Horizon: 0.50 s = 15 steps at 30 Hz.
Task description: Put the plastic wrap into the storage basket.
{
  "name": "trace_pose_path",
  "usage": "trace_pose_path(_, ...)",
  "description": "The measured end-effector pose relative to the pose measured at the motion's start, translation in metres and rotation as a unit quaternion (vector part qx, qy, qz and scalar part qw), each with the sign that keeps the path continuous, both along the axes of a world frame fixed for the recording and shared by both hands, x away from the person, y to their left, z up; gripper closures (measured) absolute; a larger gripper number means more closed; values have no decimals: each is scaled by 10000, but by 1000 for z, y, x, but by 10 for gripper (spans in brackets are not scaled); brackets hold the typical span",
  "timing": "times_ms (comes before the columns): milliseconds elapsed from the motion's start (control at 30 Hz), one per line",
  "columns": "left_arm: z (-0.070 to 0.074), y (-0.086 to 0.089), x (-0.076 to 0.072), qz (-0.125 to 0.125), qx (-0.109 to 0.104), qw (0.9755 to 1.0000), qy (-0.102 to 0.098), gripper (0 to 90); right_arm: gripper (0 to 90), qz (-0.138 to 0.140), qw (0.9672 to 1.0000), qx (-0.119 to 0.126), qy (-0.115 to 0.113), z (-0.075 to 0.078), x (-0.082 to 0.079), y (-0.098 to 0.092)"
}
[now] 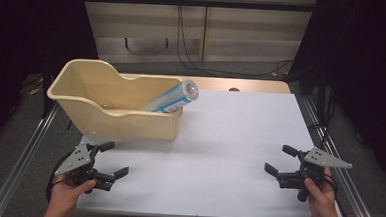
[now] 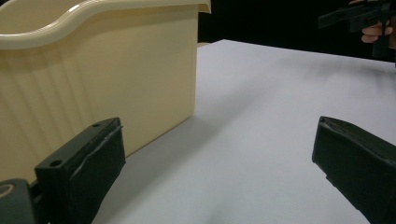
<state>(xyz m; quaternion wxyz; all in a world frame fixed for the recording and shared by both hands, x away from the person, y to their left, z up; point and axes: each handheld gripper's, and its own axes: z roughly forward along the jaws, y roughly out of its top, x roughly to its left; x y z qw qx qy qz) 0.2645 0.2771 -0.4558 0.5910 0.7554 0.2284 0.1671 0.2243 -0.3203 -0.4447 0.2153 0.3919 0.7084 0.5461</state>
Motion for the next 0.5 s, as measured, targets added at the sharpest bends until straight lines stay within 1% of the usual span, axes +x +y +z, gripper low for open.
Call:
trace_pose_path(100,0,0,0,-8,31,10000,-6,24,13,-16,10000,56,14,-3,-3,-3)
trace_pose_path(233,0,0,0,-17,15,10000,-4,24,13,-9,10000,58,19,-7,-6,-6)
trace_pose_path(267,0,0,0,-30,43,10000,2,24,13,-11,10000,57,11,-8,-6,-6)
trace_pose_path(367,0,0,1,-30,45,10000,-5,24,13,-6,9999,117,-4,-9,-8,-7)
trace_pose_path(500,0,0,1,-20,17,10000,6,24,12,9,10000,96,-23,-11,-10,-8)
